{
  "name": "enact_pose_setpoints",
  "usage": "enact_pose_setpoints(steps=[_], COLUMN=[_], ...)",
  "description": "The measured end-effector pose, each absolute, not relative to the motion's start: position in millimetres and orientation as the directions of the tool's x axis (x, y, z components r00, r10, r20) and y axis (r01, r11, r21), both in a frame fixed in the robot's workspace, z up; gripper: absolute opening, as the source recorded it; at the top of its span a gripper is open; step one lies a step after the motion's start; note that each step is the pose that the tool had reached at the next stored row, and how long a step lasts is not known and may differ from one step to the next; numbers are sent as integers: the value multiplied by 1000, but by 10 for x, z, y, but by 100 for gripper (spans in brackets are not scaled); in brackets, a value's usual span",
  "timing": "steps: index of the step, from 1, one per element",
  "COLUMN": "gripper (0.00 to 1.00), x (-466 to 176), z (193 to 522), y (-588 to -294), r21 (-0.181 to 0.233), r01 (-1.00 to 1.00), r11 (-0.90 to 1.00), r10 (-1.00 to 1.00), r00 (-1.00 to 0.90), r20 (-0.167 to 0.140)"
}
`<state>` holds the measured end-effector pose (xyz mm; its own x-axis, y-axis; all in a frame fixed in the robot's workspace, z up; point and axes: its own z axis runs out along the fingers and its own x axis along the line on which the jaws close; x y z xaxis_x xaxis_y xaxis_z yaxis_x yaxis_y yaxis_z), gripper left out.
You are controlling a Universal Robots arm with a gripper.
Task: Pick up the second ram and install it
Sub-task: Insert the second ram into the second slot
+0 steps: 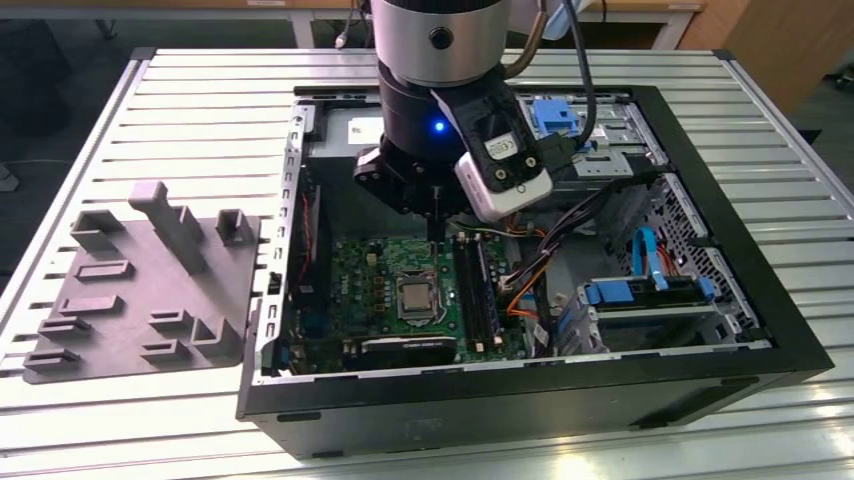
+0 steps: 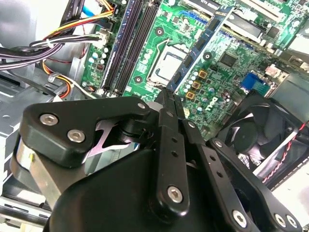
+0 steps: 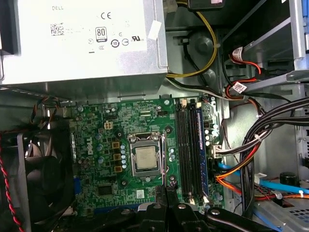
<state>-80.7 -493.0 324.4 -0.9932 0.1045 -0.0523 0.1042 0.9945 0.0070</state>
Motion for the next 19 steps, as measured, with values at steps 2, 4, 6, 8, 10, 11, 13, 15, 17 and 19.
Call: enact_pose_setpoints(steps=[2,4,6,8,10,11,13,15,17,19], gripper=[12,12,12,12,12,12,12,12,12,12], x=[-804,-802,-799,-797,-795,-794,-792,-790,-787,-782], z=[3233,3223,3214,3204,3194,3190,3183,3177,3171,3164], y=[-4929,-4929,-4929,-4929,-4929,-4929,-4928,-4929,-4928,-4927], r21=[7,7,7,7,7,7,7,7,7,7], r01=[104,104,104,104,104,104,104,104,104,104], r11=[995,995,995,995,995,995,995,995,995,995], r10=[104,104,104,104,104,104,105,104,104,104], r00=[-993,-993,-993,-993,-993,-993,-993,-993,-993,-993], r20=[-52,-52,-52,-52,-52,-52,-52,-52,-52,-52])
